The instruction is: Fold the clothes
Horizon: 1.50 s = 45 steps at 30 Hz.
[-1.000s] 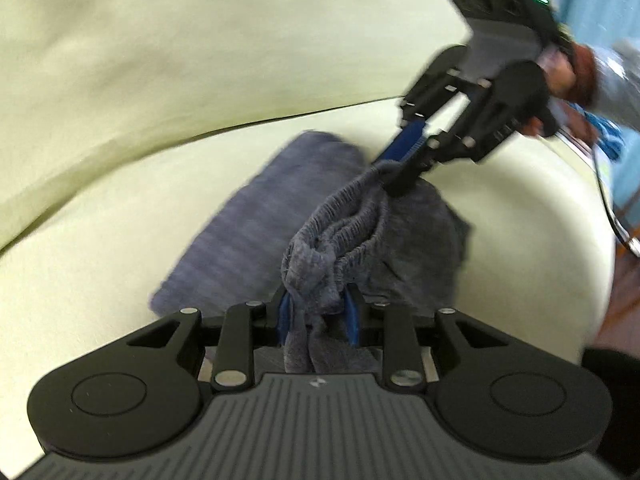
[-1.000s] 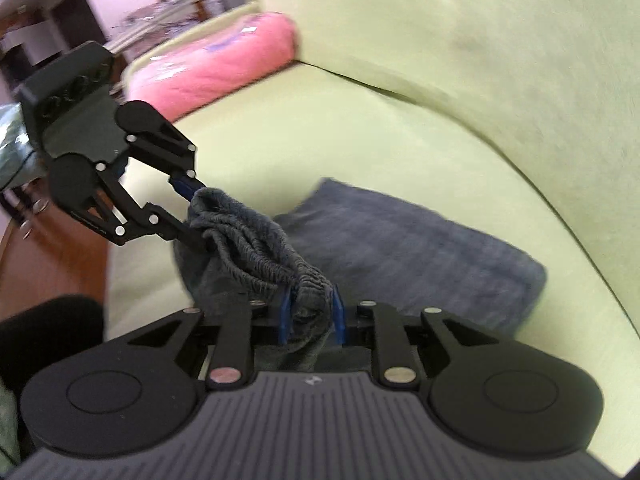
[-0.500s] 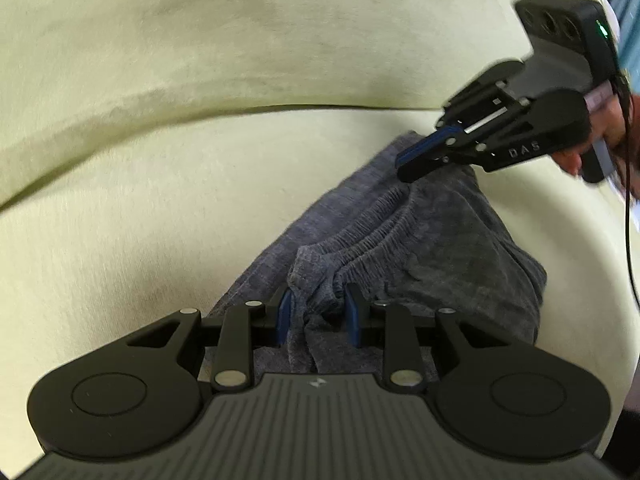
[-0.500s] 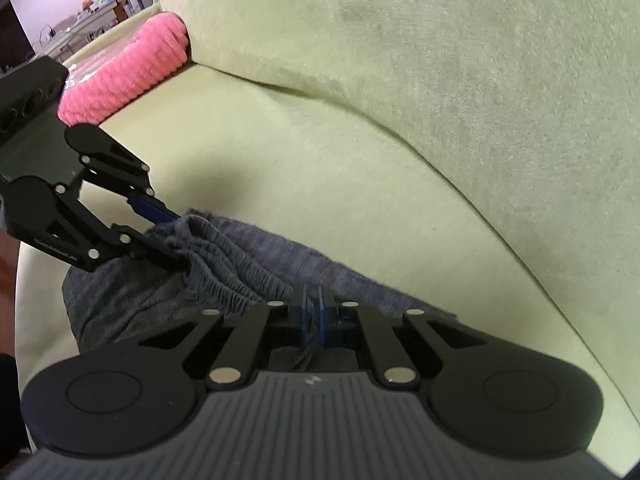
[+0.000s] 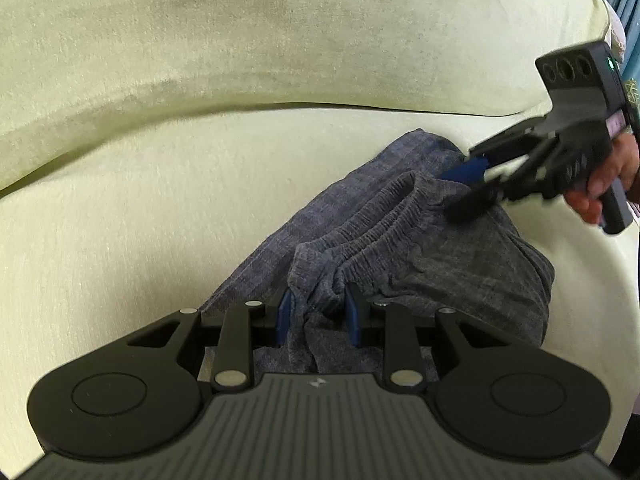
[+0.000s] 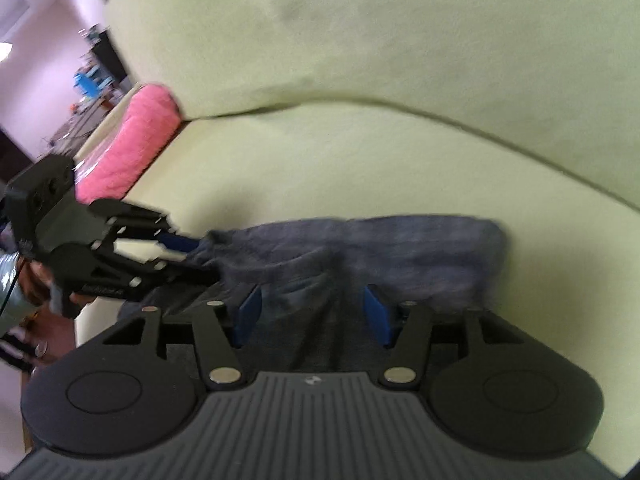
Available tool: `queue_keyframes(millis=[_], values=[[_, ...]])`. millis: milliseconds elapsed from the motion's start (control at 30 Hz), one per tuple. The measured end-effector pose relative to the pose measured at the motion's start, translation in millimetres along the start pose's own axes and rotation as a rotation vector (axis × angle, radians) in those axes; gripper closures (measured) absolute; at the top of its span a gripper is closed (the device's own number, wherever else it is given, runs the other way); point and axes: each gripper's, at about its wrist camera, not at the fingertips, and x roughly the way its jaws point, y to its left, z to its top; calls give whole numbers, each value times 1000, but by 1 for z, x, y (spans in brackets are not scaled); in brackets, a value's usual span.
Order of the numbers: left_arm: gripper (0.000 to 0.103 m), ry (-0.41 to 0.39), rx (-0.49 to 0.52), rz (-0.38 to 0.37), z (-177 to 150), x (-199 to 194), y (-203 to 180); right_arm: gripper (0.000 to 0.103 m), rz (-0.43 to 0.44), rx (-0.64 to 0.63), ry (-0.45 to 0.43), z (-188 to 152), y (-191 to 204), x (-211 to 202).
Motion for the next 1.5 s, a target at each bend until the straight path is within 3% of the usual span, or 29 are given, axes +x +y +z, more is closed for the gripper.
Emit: queue_keyframes(millis=[33,233,400,433,567,633,733,800,967,1067,1100,1167,1200,1233,1300,1400,1467,1500], values=[[70,-4,-1,2,0,0,0,94,-19,-40,1,-3,6,2],[68,-37,-26,10,9,1,10,96,-94,-99,-101,5,27,-17],[68,-32,-38,51,13,14,16,96,-167,-118,-74,15,23,-5],[63,-22,-36,66,12,19,17,95,-189,-122,-67,15,21,0],[57,-21,-40,100,12,12,22,77,-210,-38,-75,5,9,5],[58,-43,-40,140,12,-7,24,53,-259,-2,-144,3,10,-14],[59,-69,-76,177,7,-36,29,35,-282,55,-237,-3,9,-45],[59,-78,-135,173,-3,-52,31,24,-277,159,-309,-23,6,-80],[59,-131,-388,101,-59,-84,8,21,-150,430,-353,-96,-1,-111],[59,-184,-486,94,-69,-85,-15,21,-120,592,-383,-141,-1,-110],[59,-200,-496,92,-67,-85,-20,28,-119,621,-439,-151,5,-111],[59,-260,-458,102,-53,-81,-41,51,-104,602,-512,-152,16,-112],[59,-281,-432,113,-48,-82,-47,74,-89,550,-548,-143,28,-110],[59,-318,-395,129,-41,-81,-57,83,-74,507,-554,-133,38,-106],[58,-328,-358,114,-34,-67,-69,88,-60,405,-539,-114,53,-93],[60,-274,-367,168,-45,-39,-69,89,-65,345,-491,-99,60,-64],[60,-236,-419,185,-70,-13,-57,90,-143,345,-431,-100,54,-43],[59,-253,-428,188,-79,-10,-54,99,-193,356,-405,-105,49,-37]])
